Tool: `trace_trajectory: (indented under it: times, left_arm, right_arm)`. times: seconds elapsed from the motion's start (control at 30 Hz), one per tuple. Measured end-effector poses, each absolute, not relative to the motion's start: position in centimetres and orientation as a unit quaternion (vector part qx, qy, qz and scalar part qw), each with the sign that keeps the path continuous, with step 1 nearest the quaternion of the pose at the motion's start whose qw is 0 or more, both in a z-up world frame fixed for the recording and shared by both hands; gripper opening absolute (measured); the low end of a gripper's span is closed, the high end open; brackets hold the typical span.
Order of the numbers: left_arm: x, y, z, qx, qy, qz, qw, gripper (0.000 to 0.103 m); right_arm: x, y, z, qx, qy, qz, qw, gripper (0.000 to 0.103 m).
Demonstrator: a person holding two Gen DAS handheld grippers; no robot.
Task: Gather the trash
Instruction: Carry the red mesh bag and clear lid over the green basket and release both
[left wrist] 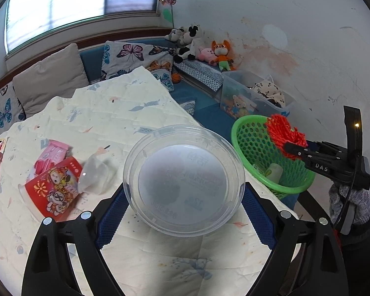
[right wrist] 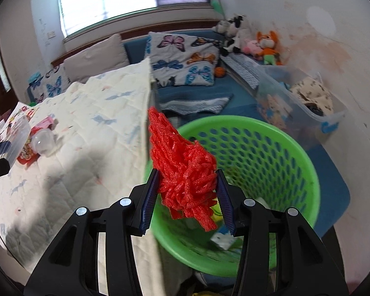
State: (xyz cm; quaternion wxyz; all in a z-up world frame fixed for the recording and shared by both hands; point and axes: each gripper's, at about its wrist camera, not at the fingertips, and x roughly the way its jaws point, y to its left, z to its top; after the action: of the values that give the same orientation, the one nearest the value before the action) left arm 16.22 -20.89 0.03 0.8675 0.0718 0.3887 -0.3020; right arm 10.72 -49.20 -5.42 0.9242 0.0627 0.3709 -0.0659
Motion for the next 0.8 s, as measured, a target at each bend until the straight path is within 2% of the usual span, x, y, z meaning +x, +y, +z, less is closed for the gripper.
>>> trace_trajectory:
  times: [0.33, 0.8]
  left_arm:
    - [16.0, -24.1, 0.3, 0.086, 0.389, -0.321, 0.859, 0.086]
    - [16.6, -30.6, -0.6, 0.107, 0.407, -0.344, 0.840, 0.087]
  right_arm:
    - [8.5, -52.4, -6.0, 0.085, 0.367, -0.095, 0.922, 0.060]
    - [4.7, -54.5, -5.2, 0.097, 0.350, -0.108, 0.925, 0.072]
